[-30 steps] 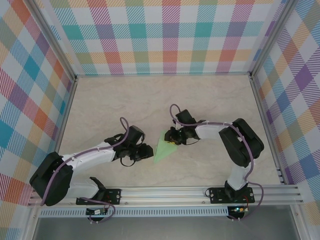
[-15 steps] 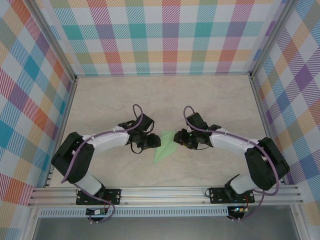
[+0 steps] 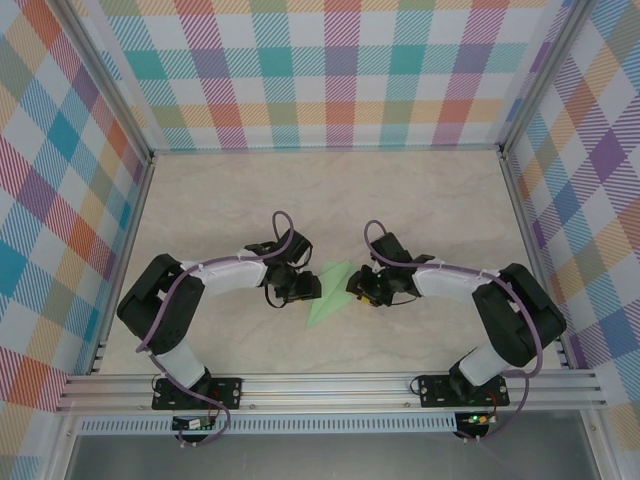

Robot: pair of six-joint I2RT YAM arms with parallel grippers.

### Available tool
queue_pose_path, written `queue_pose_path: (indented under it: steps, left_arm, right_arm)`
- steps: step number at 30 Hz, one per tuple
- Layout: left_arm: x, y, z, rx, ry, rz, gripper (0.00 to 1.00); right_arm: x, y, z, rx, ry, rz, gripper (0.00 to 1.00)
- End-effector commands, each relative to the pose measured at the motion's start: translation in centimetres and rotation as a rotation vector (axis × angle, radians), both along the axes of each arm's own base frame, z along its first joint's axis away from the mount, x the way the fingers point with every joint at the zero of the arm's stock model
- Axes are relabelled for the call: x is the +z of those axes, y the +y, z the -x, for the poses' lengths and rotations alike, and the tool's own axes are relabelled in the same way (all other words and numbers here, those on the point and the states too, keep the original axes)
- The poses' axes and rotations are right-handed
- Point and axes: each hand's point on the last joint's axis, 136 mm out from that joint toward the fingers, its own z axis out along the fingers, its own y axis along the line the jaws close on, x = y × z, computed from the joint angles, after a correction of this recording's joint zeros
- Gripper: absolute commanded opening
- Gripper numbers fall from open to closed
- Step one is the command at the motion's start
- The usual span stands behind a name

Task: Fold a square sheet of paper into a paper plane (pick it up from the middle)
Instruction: Fourth fold the wing at the center of the table.

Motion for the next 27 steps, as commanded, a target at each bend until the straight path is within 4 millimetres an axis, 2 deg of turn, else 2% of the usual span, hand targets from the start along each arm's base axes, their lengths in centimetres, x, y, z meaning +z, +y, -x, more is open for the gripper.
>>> queue_pose_path:
  steps: [1,17,27]
  left_arm:
    - [0.1,-0.3,-0.2,-0.021,0.014,0.004,0.39]
    - [-1.6,-0.3,0.6,-0.032,0.072,-0.007,0.35]
    - [-2.3,0.3,0.8,-0.027,0.08,-0.036,0.31]
  right_arm:
    - [0.7,1.0,-1.1,-0.004,-0.02,-0.04,0.36]
    - [-0.5,2.1,-1.6,0.017,-0.017,-0.082,0.34]
    - [1.1,3.6,-2.3,0.034,-0.065,-0.172,0.38]
